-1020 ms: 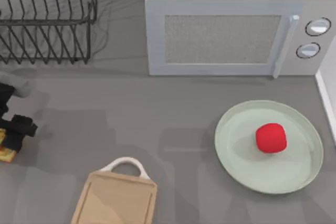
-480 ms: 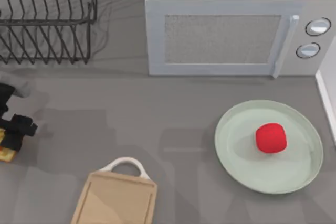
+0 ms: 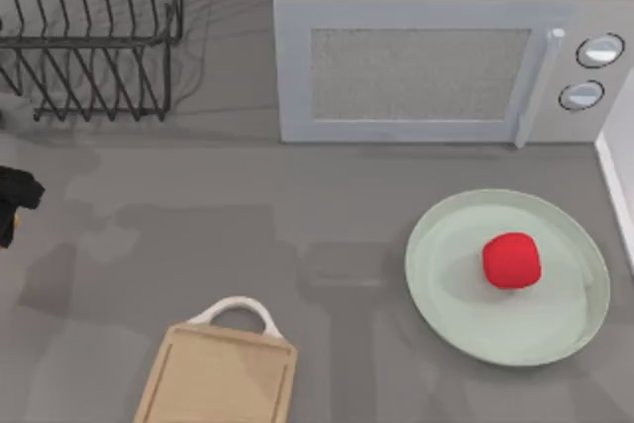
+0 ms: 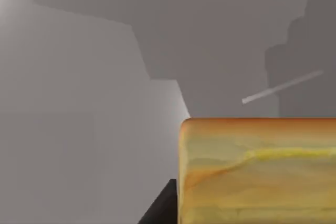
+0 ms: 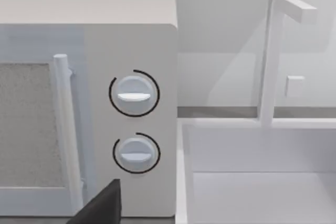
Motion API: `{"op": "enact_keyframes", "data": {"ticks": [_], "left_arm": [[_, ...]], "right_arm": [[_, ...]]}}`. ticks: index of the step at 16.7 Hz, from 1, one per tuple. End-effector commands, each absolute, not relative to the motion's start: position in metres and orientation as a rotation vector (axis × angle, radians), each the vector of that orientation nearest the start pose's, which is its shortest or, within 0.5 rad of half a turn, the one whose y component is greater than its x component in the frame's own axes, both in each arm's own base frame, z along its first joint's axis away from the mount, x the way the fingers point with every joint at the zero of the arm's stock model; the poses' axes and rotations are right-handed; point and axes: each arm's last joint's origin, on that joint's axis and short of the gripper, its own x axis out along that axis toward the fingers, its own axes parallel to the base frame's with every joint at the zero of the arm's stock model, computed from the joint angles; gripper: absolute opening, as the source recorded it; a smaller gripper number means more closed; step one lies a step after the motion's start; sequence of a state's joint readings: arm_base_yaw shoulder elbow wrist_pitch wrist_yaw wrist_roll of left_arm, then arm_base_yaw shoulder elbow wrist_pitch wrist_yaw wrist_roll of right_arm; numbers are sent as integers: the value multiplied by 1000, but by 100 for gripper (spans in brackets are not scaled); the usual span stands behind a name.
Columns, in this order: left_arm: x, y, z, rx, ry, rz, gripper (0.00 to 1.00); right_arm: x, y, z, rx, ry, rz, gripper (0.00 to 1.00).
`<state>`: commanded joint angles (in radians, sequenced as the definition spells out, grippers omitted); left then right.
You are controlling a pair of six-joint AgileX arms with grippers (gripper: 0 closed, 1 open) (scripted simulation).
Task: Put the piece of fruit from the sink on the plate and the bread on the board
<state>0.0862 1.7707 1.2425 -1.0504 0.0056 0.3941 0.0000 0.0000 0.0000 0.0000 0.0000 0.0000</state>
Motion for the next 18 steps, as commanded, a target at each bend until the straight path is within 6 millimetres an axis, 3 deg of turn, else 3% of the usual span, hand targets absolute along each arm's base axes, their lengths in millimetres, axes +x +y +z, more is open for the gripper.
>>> {"op": "enact_keyframes", "data": {"ticks": [3,10,14,18], "left_arm": [[315,29,212,236,1546,-240,0],[316,28,212,226,1548,-223,0],[318,10,212,150,1537,-110,0],[319,-22,212,-9,1499,86,0]], "right_arm": [[106,-1,160,0,0,0,100],[106,-1,160,0,0,0,100],[106,-1,160,0,0,0,100],[106,-1,160,0,0,0,100]]}}
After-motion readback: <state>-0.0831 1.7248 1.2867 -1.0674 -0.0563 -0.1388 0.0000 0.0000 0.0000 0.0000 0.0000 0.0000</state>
